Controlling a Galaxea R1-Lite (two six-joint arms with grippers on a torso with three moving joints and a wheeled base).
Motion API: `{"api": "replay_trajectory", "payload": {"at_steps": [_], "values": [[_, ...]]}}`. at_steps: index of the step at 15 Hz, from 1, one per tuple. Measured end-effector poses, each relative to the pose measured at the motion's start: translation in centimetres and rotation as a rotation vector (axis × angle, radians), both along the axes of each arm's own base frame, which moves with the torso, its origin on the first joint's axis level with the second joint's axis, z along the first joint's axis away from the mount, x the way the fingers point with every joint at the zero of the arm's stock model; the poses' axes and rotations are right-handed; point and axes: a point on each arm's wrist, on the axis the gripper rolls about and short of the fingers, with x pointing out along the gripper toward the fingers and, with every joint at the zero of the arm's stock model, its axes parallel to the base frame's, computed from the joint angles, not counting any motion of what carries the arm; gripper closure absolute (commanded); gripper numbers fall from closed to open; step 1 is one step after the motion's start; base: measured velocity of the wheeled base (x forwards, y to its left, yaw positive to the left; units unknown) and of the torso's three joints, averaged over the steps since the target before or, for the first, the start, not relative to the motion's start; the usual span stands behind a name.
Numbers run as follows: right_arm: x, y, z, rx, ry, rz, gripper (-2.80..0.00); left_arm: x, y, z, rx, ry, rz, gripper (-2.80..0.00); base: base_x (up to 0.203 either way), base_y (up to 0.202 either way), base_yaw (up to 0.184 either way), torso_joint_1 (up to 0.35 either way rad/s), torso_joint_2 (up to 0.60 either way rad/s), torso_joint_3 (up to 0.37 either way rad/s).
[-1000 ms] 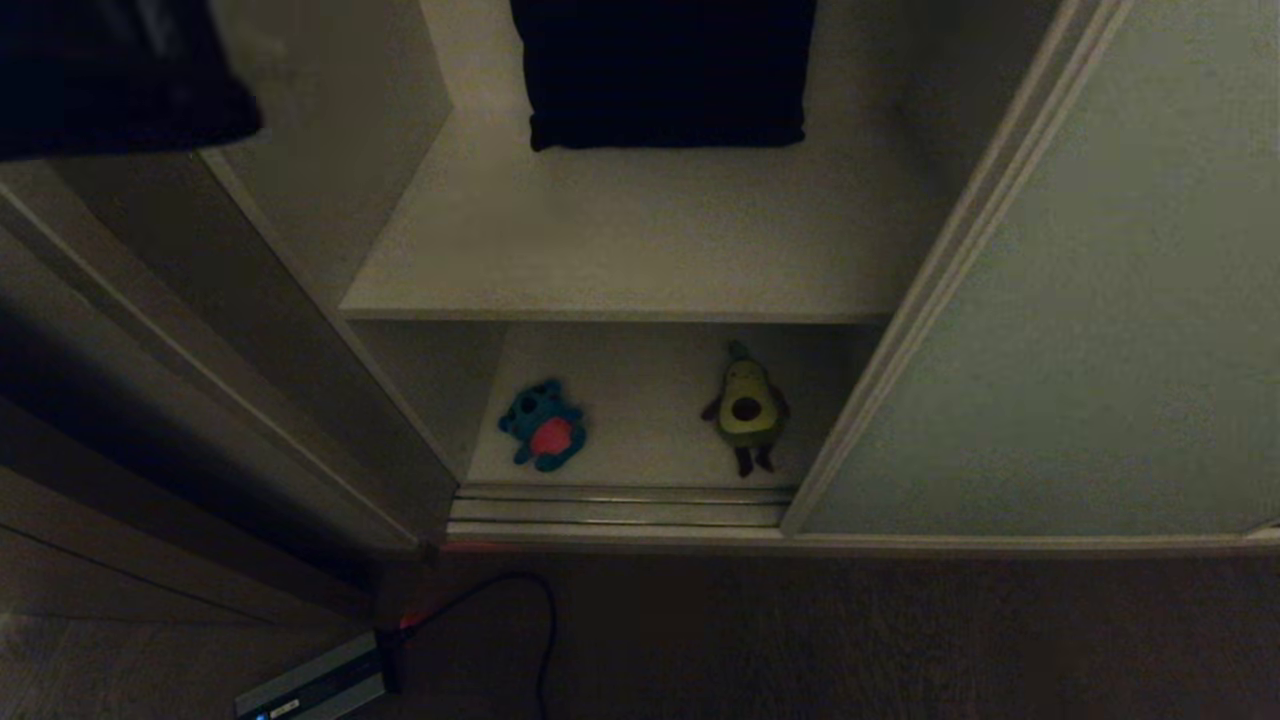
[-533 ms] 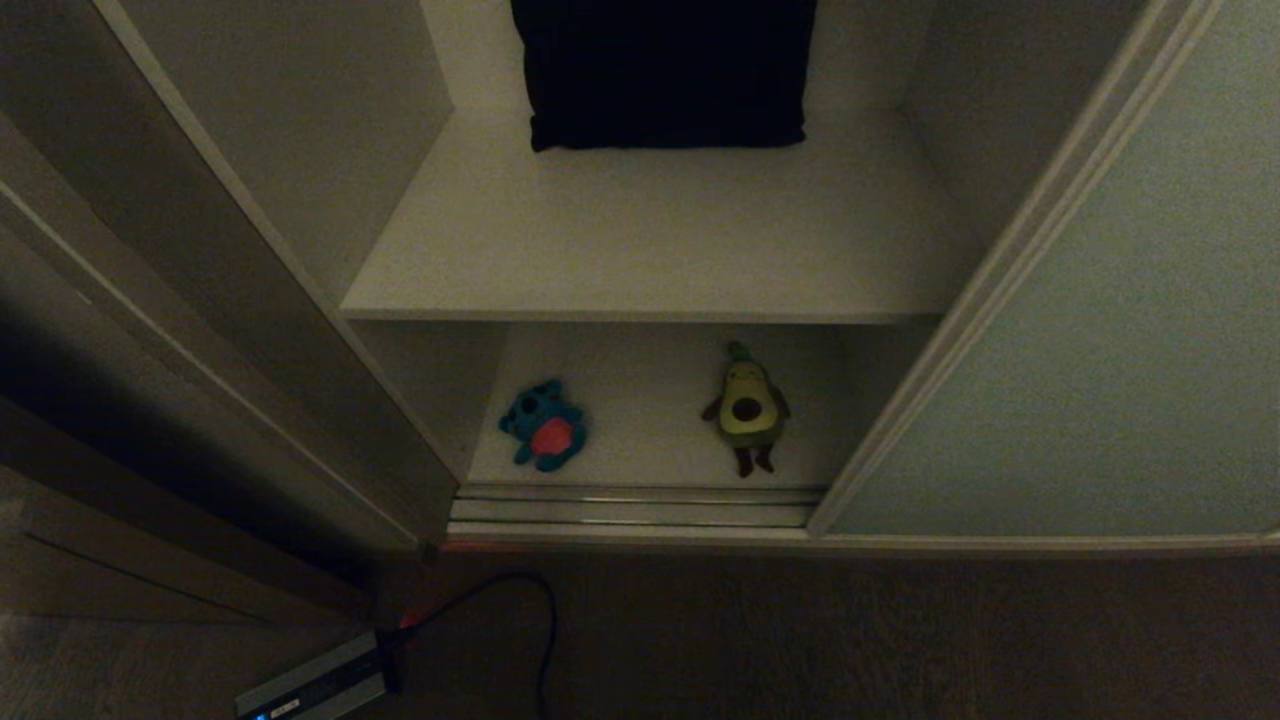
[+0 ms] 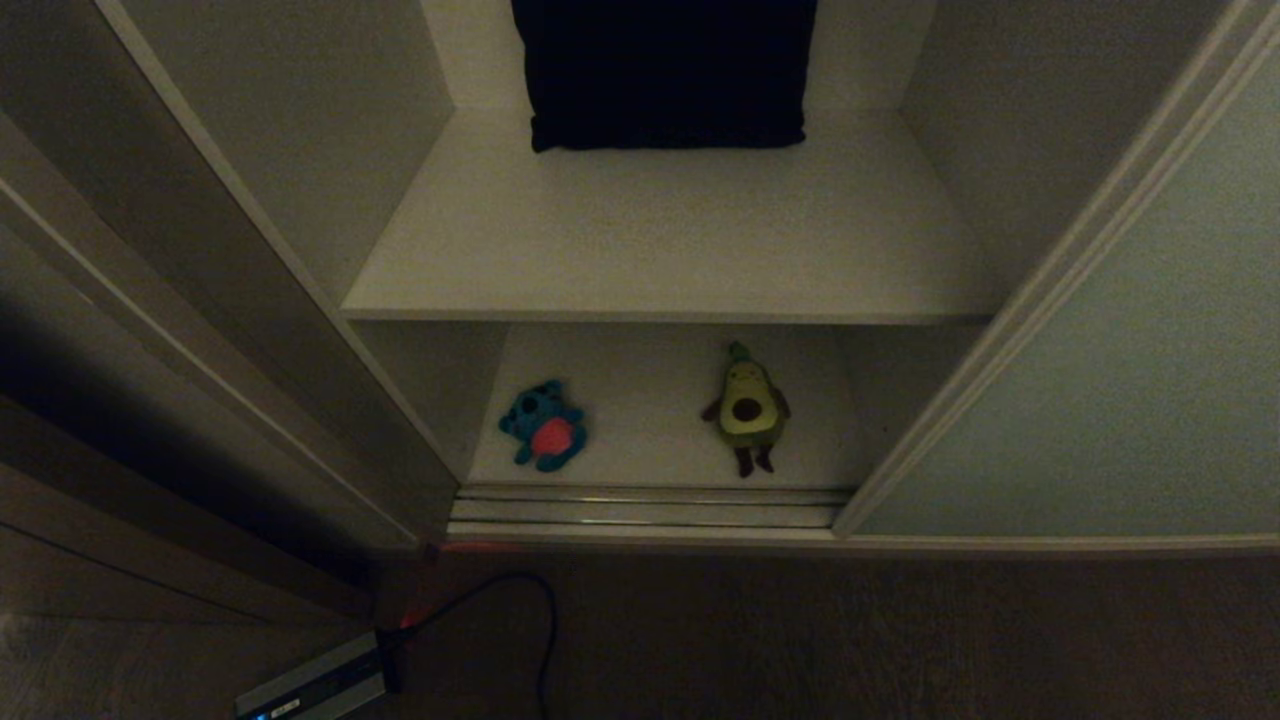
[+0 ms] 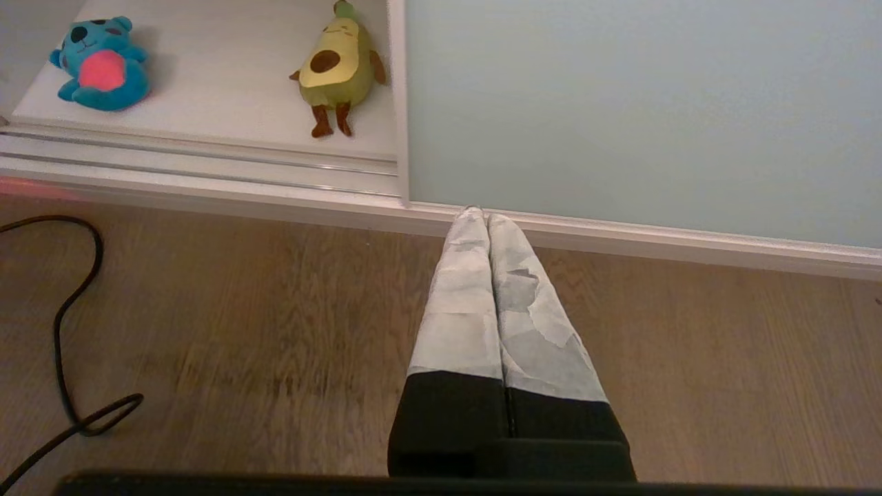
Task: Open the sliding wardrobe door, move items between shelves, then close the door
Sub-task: Open the door
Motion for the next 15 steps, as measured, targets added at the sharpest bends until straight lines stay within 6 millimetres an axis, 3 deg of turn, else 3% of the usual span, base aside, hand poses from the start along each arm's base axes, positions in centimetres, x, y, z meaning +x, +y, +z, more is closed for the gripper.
{"api": "replay_trajectory", "payload": {"at_steps": [8, 15], "values": [[0.0, 0.0, 0.0, 0.002, -0.001, 0.0, 0.0, -0.5, 0.0, -1.4, -0.046, -0.052, -0.04, 0.0, 0.0, 0.0, 0.0, 0.0, 0.0, 0.0], [0.0, 0.0, 0.0, 0.002, -0.001, 0.0, 0.0, -2.2, 0.1, -2.6, -0.008, -0.175, -0.063, 0.0, 0.0, 0.0, 0.0, 0.0, 0.0, 0.0]]}}
